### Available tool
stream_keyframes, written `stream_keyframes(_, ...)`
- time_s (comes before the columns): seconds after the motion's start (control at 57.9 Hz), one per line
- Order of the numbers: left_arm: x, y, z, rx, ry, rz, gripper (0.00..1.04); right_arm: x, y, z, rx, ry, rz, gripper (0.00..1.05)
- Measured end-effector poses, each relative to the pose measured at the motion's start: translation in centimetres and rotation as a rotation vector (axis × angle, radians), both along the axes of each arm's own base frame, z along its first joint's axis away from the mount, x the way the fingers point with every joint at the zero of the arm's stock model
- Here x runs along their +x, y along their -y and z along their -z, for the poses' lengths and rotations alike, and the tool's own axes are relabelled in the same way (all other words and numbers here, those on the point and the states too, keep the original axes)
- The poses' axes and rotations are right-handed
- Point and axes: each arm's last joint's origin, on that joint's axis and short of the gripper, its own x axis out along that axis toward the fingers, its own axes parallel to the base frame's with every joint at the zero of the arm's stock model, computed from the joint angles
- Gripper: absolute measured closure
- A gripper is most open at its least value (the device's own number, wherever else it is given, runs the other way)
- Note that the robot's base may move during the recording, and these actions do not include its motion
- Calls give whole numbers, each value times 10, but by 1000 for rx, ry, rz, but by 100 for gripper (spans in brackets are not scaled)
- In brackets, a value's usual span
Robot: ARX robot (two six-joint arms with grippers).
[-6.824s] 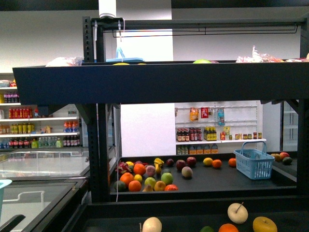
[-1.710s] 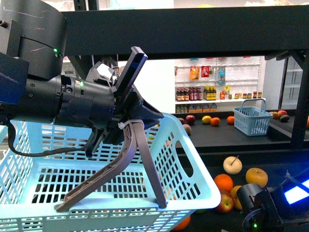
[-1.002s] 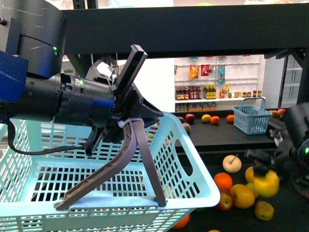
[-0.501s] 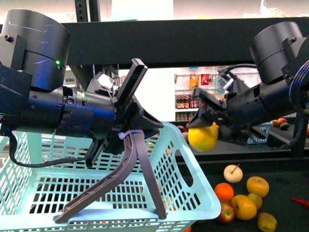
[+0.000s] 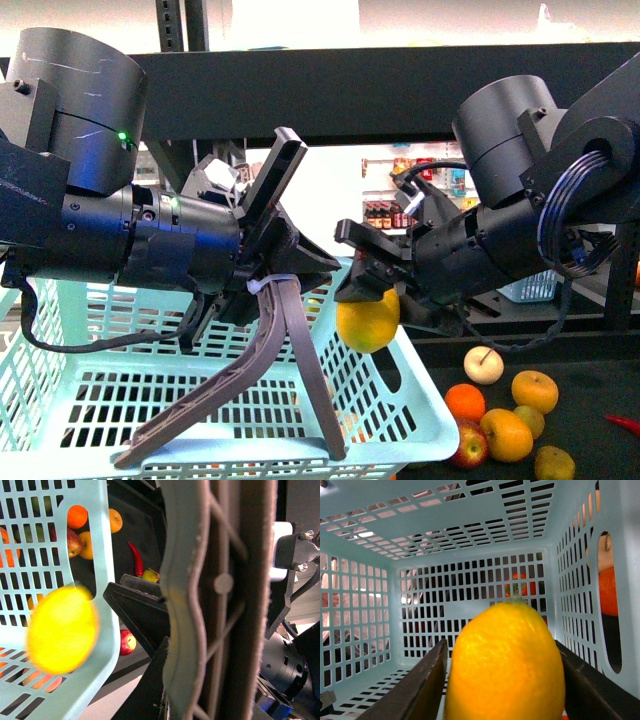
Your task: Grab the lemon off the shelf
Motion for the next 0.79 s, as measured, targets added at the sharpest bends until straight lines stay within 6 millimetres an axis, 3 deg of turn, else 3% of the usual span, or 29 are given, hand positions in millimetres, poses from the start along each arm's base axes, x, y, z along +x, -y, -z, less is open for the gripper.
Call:
stream_keyframes(0.121, 0, 0, 0, 3, 1, -5, 94, 3, 12, 2, 25, 22, 17, 2)
stream_keyframes(0.276, 0, 0, 0, 0, 0, 2, 94, 12, 57, -6, 51, 103, 173, 2)
stream_keyframes(0.363, 0, 0, 0, 1, 0, -4, 94, 16, 99, -3, 16, 131, 336, 2)
stream_keyframes(0.432, 0, 0, 0, 2, 0, -3, 94, 21, 132, 21, -52, 96, 467, 2)
stream_keyframes(0.501, 0, 0, 0, 1, 0, 0, 94, 28, 149, 67, -119, -1, 521, 2)
stream_keyframes(0.674, 0, 0, 0, -1, -1, 3, 94, 33, 138, 156, -211, -194, 475, 2)
stream_keyframes(0.795, 0, 0, 0, 0, 0, 0, 94, 38, 126, 193, -238, -278, 447, 2)
